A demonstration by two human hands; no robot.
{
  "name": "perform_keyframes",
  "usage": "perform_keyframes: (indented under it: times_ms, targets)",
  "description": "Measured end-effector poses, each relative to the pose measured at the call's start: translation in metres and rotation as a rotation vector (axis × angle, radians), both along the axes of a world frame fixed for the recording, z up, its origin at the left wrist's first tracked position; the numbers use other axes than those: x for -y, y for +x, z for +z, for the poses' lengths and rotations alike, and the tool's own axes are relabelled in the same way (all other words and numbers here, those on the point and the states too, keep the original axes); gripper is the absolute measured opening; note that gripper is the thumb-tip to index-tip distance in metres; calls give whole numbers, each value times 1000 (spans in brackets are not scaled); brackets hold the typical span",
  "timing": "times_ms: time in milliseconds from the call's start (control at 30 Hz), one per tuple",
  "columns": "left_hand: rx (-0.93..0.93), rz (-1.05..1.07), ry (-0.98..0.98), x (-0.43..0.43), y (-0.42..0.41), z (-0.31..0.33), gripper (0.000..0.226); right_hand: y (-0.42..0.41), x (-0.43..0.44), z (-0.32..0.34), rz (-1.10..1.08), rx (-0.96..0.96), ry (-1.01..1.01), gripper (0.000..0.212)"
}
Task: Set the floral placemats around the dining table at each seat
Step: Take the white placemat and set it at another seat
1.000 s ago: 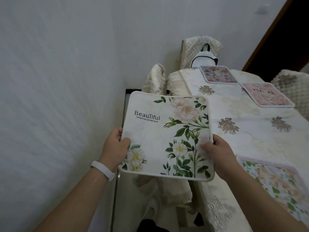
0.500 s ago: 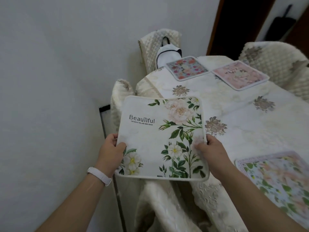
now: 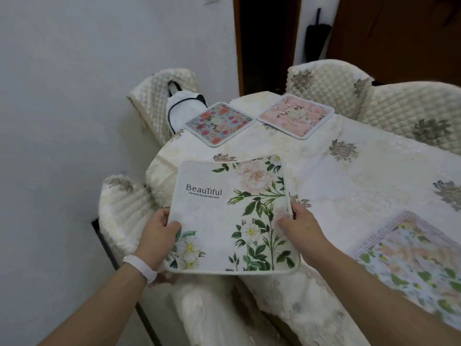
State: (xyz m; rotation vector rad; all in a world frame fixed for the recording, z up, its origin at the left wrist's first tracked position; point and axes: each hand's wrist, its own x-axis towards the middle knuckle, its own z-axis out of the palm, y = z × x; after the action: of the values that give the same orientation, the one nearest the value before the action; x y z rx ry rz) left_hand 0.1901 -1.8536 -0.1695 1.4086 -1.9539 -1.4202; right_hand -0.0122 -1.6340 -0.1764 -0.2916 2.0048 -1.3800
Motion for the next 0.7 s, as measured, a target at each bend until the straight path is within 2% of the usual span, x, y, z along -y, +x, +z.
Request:
perform_keyframes:
  times_ms: [233,400,700]
  targets:
    - [23,-243,40,122,-52,-37,15,14,72,-29,-186,26,96,38]
    - [19,-341,91,176,-64,-43,14,32,117,-30,-315,43,167,25]
    - [16,-392,78,222,-54,-34,13,60,154,-16,-369,15,195,20]
